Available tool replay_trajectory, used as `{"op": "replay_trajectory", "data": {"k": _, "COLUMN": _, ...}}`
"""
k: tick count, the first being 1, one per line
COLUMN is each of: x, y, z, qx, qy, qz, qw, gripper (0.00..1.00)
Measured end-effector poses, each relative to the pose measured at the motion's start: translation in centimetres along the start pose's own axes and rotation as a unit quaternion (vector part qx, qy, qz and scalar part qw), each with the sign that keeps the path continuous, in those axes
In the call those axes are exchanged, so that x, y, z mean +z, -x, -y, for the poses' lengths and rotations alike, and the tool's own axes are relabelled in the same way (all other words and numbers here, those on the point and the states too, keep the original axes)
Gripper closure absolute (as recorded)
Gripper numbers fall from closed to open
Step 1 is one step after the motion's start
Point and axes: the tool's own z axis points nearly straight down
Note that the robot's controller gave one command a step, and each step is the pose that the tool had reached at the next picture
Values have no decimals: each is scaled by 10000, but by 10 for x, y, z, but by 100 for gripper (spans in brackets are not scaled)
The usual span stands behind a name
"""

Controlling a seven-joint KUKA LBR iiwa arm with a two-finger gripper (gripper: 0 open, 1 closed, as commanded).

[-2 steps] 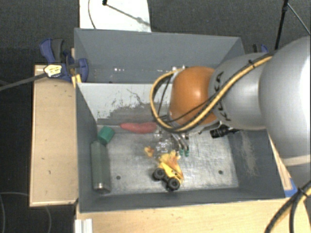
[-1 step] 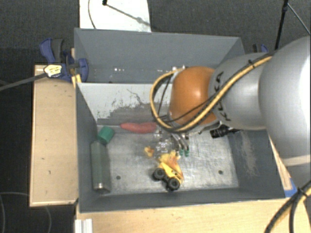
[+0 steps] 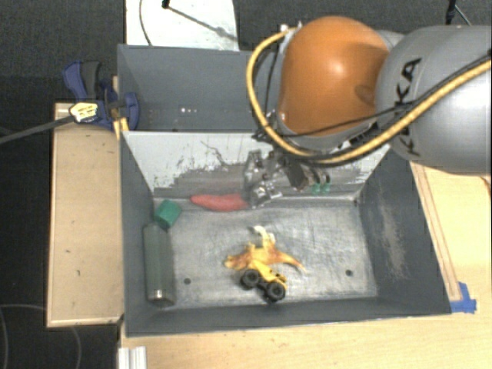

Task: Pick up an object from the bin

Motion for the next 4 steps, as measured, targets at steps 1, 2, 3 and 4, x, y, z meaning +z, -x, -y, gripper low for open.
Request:
{"op": "replay_trajectory", "data": {"k": 1, "x": -3, "y": 1, "z": 0, "qx": -15, "qy": 2, "qz": 7, "qw": 10000, "gripper": 100}}
{"op": "replay_trajectory", "data": {"k": 2, "x": 111, "y": -55, "z": 8, "qx": -1358, "qy": 5, "qz": -23, "qw": 9907, "gripper": 100}}
{"op": "replay_trajectory", "data": {"k": 3, "x": 110, "y": -54, "z": 8, "qx": -1353, "qy": 4, "qz": -9, "qw": 9908, "gripper": 100}}
{"op": "replay_trajectory", "data": {"k": 4, "x": 79, "y": -62, "z": 19, "qx": -1838, "qy": 12, "qz": -28, "qw": 9830, "gripper": 100}}
